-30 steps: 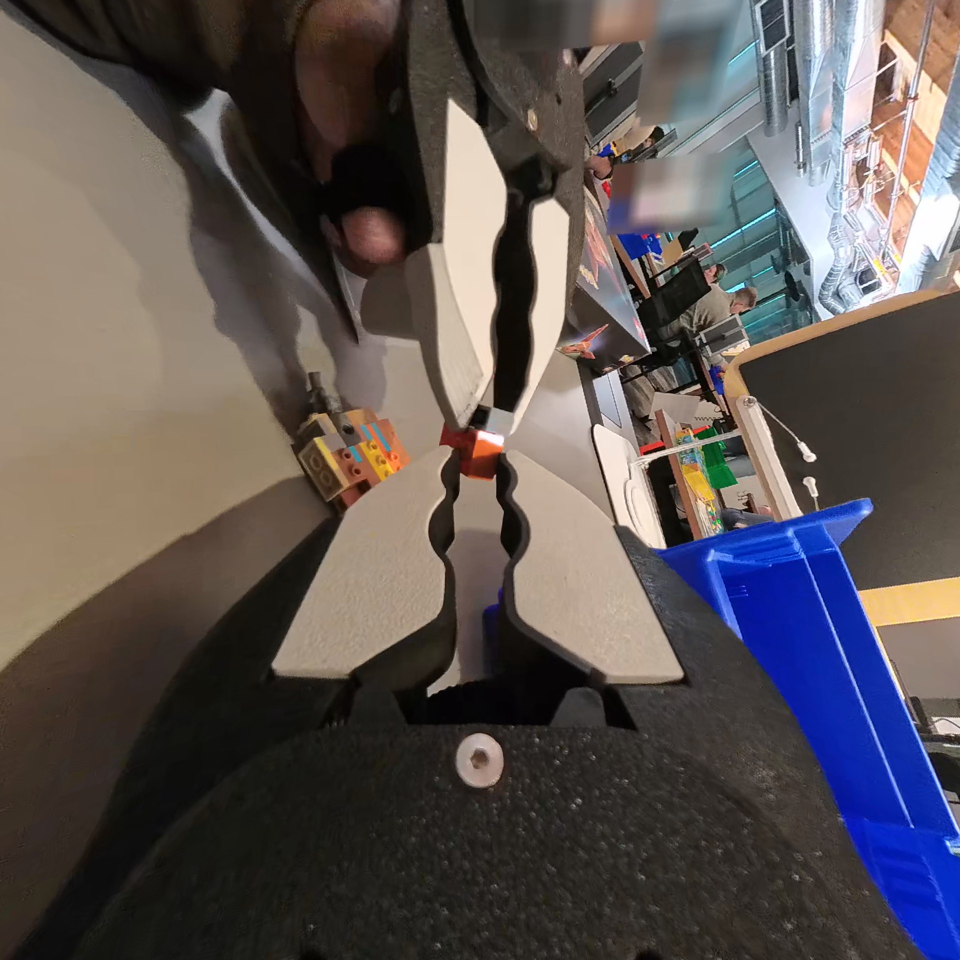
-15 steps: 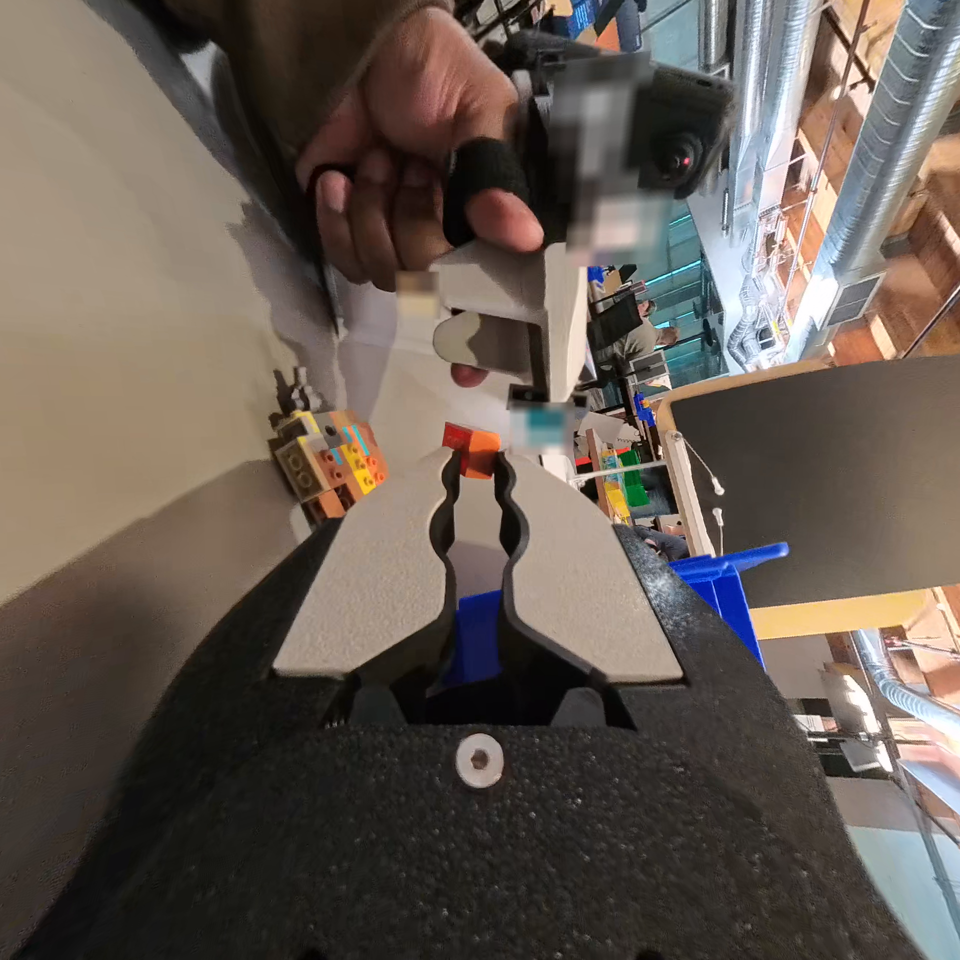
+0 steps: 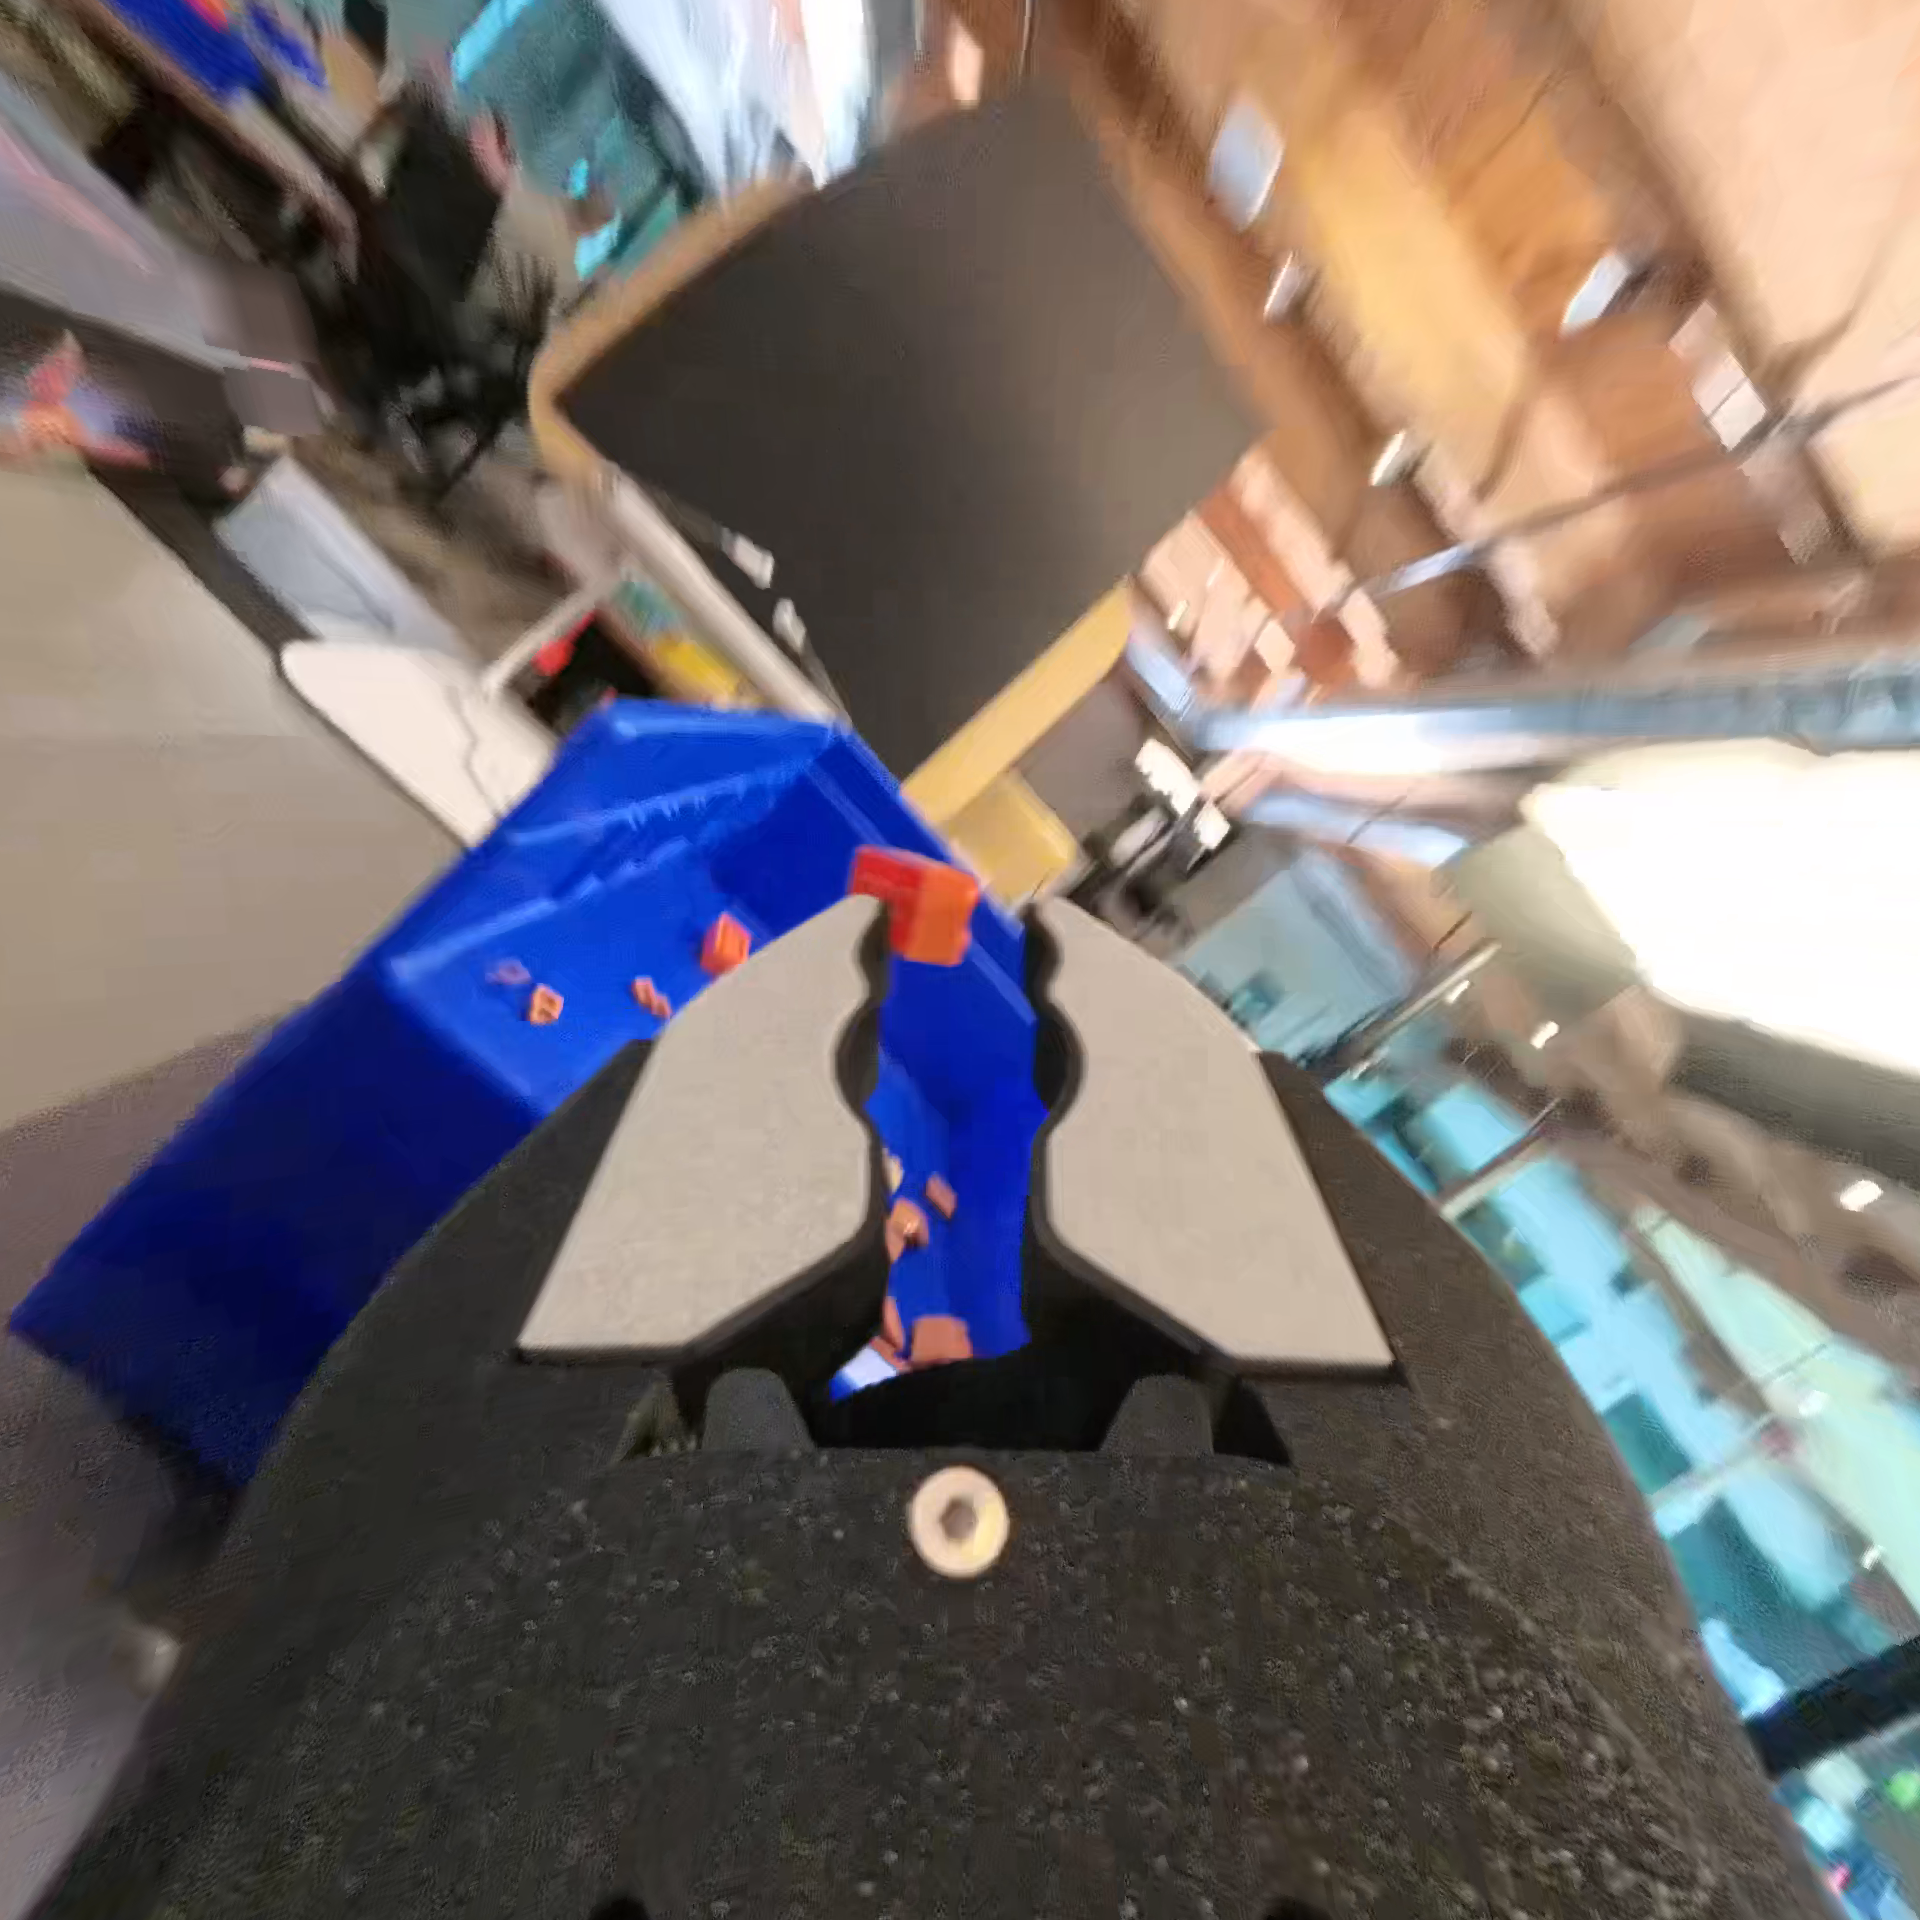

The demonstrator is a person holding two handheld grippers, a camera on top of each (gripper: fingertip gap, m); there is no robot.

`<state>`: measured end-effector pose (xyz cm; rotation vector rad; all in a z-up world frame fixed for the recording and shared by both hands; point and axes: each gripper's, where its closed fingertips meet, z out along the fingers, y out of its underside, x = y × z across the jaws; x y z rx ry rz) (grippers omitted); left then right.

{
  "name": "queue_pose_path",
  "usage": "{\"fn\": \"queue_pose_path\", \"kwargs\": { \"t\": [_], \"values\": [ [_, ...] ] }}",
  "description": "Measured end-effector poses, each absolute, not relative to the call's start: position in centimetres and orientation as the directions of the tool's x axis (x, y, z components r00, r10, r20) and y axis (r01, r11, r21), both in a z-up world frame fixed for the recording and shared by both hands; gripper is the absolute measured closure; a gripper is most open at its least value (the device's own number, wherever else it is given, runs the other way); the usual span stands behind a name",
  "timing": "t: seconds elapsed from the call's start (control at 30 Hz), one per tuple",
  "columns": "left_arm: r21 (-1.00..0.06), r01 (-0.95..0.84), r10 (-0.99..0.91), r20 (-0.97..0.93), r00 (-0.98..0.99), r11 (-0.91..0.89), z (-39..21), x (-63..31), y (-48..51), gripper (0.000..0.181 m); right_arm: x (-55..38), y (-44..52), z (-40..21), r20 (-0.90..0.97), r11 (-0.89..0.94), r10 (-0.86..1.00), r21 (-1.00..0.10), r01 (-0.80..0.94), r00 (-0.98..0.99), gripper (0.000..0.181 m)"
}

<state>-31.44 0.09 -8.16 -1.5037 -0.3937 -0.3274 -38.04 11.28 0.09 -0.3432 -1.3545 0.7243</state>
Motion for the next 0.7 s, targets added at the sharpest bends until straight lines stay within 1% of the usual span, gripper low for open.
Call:
{"fn": "queue_pose_path", "kwargs": {
  "t": [0.03,0.1,0.13,0.2,0.23,0.3,0.33,0.43,0.5,0.57,0.7],
  "values": [
    [-0.896,0.44,0.034,0.442,0.896,0.054,-8.0,-31.4,0.0,0.166,-39.2,11.9,-0.3,0.734,0.717,0.679,-0.665,-0.21,-0.003,0.147],
    [-0.897,0.436,0.035,0.44,0.898,0.072,-7.6,-31.5,-0.2,0.166,-39.7,12.3,-0.3,0.666,0.645,0.743,-0.739,-0.195,-0.063,0.143],
    [-0.894,0.439,0.029,0.443,0.896,0.083,-7.4,-31.5,-0.3,0.166,-39.3,12.3,-0.2,0.652,0.629,0.755,-0.749,-0.208,-0.067,0.144],
    [-0.885,0.452,0.003,0.456,0.89,0.112,-6.9,-31.5,-0.4,0.166,-37.5,10.9,-0.2,0.656,0.606,0.749,-0.736,-0.3,-0.097,0.146],
    [-0.876,0.465,-0.019,0.467,0.884,0.125,-6.7,-31.3,-0.5,0.166,-36.3,9.3,-0.7,0.665,0.584,0.73,-0.726,-0.365,-0.155,0.151],
    [-0.85,0.506,-0.089,0.498,0.863,0.147,-6.1,-30.9,-0.6,0.166,-33.5,5.0,-2.5,0.69,0.514,0.632,-0.714,-0.475,-0.353,0.159],
    [-0.832,0.532,-0.134,0.515,0.846,0.159,-5.9,-30.6,-0.7,0.166,-32.4,3.2,-3.5,0.698,0.494,0.576,-0.712,-0.499,-0.426,0.161],
    [-0.765,0.611,-0.22,0.572,0.79,0.204,-5.2,-30.8,-1.2,0.166,-31.6,0.9,-4.4,0.745,0.505,0.502,-0.665,-0.55,-0.44,0.16],
    [-0.747,0.632,-0.244,0.586,0.773,0.207,-5.1,-30.9,-1.4,0.167,-31.6,0.1,-4.8,0.756,0.507,0.466,-0.654,-0.561,-0.46,0.161],
    [-0.789,0.58,-0.21,0.543,0.813,0.203,-5.2,-30.8,-1.4,0.166,-31.5,-0.4,-5.6,0.707,0.473,0.454,-0.707,-0.526,-0.543,0.163],
    [-0.901,0.4,-0.159,0.375,0.913,0.168,-5.2,-29.7,-1.1,0.166,-30.5,-0.7,-5.8,0.518,0.32,0.444,-0.854,-0.411,-0.731,0.17]
  ]
}}
